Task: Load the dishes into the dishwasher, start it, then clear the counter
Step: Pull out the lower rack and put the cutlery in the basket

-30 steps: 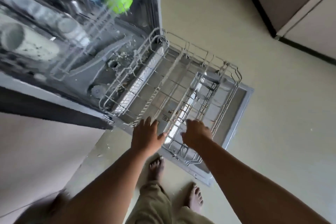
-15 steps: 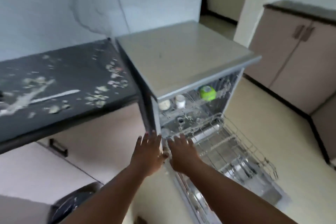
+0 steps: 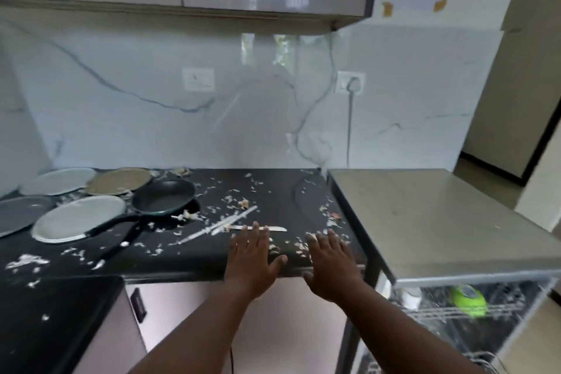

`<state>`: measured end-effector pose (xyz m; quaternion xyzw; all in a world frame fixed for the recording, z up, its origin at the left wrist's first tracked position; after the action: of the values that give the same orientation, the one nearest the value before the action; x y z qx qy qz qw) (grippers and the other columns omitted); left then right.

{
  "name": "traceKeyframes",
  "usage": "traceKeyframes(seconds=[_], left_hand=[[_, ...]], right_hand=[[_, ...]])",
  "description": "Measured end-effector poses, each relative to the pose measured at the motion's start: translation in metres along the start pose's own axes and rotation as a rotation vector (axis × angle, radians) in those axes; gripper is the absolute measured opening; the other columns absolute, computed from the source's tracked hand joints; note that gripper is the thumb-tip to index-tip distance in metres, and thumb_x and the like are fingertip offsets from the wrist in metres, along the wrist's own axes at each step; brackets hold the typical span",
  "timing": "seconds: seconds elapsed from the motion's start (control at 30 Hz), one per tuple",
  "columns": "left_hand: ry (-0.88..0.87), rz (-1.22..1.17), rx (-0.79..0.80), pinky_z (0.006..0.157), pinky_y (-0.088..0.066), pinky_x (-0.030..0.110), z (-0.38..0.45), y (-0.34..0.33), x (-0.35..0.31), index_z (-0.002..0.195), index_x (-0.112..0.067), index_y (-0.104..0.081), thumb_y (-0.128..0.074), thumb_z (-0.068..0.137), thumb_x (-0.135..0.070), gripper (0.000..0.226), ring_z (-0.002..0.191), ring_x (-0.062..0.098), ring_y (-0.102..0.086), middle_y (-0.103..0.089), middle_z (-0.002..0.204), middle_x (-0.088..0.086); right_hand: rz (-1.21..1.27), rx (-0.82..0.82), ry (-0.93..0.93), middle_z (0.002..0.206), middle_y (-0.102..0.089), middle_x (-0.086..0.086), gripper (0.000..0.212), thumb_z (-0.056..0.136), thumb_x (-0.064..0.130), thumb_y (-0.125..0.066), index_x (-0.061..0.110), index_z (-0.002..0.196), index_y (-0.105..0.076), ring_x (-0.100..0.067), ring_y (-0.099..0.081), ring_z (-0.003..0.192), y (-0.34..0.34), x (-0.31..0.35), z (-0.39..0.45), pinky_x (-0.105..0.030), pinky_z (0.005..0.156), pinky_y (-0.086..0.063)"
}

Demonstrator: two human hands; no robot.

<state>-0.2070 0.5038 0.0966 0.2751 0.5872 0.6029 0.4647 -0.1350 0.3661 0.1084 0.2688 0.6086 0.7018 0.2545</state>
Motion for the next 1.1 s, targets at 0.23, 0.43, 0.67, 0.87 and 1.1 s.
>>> traceKeyframes(seconds=[0.23, 0.43, 0.67, 0.87, 1.1], left_hand=[[0.133, 0.055, 0.101, 0.118, 0.013, 0.045, 0.025, 0.018, 0.119, 0.155, -0.017, 0.005, -0.025, 0.094, -0.066, 0.084, 0.148, 0.026, 0.018, 0.013, 0.162, 0.007], [0.147, 0.103, 0.194, 0.117, 0.008, 0.048, 0.047, 0.010, 0.184, 0.156, -0.021, -0.005, -0.029, 0.094, -0.065, 0.079, 0.149, 0.029, 0.011, 0.004, 0.163, 0.008], [0.162, 0.073, 0.120, 0.108, -0.025, 0.039, 0.090, -0.004, 0.193, 0.132, -0.028, -0.048, -0.041, 0.095, -0.053, 0.045, 0.131, 0.020, -0.033, -0.043, 0.137, -0.002], [0.271, 0.067, 0.136, 0.108, -0.025, 0.039, 0.132, -0.021, 0.200, 0.126, -0.032, -0.053, -0.047, 0.094, -0.047, 0.035, 0.131, 0.019, -0.034, -0.046, 0.134, -0.004], [0.444, 0.056, 0.205, 0.106, -0.027, 0.041, 0.154, -0.031, 0.212, 0.116, -0.033, -0.060, -0.054, 0.089, -0.043, 0.030, 0.128, 0.020, -0.036, -0.048, 0.130, -0.005]], right_hand=[[0.029, 0.100, -0.004, 0.163, -0.007, -0.006, 0.083, 0.092, 0.045, -0.055, 0.021, 0.155, -0.007, -0.029, 0.008, 0.150, -0.005, 0.075, 0.065, -0.045, 0.120, -0.003], [0.033, 0.183, -0.051, 0.158, -0.024, -0.005, 0.069, 0.090, 0.047, -0.058, 0.021, 0.147, -0.030, -0.028, -0.002, 0.150, -0.036, 0.103, 0.101, -0.046, 0.119, -0.011], [0.004, 0.237, -0.038, 0.135, -0.052, -0.003, 0.041, 0.093, 0.042, -0.050, 0.023, 0.129, -0.054, -0.026, -0.043, 0.129, -0.057, 0.090, 0.155, -0.039, 0.104, -0.037], [0.025, 0.312, 0.086, 0.125, -0.059, 0.001, 0.030, 0.091, 0.036, -0.054, 0.027, 0.118, -0.060, -0.023, -0.053, 0.119, -0.076, 0.076, 0.222, -0.036, 0.096, -0.044], [0.090, 0.561, 0.171, 0.109, -0.068, -0.001, 0.029, 0.075, 0.028, -0.076, 0.019, 0.101, -0.069, -0.022, -0.064, 0.103, -0.109, 0.084, 0.269, -0.035, 0.086, -0.053]])
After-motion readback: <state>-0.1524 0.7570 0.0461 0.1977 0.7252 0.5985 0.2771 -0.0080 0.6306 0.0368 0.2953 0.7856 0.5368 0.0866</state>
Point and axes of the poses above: each hand's wrist, its own z-axis towards the middle knuckle, its own y-axis out of the back of the hand, x = y × z, the point moved 10 cm from there along z, towards the middle knuckle
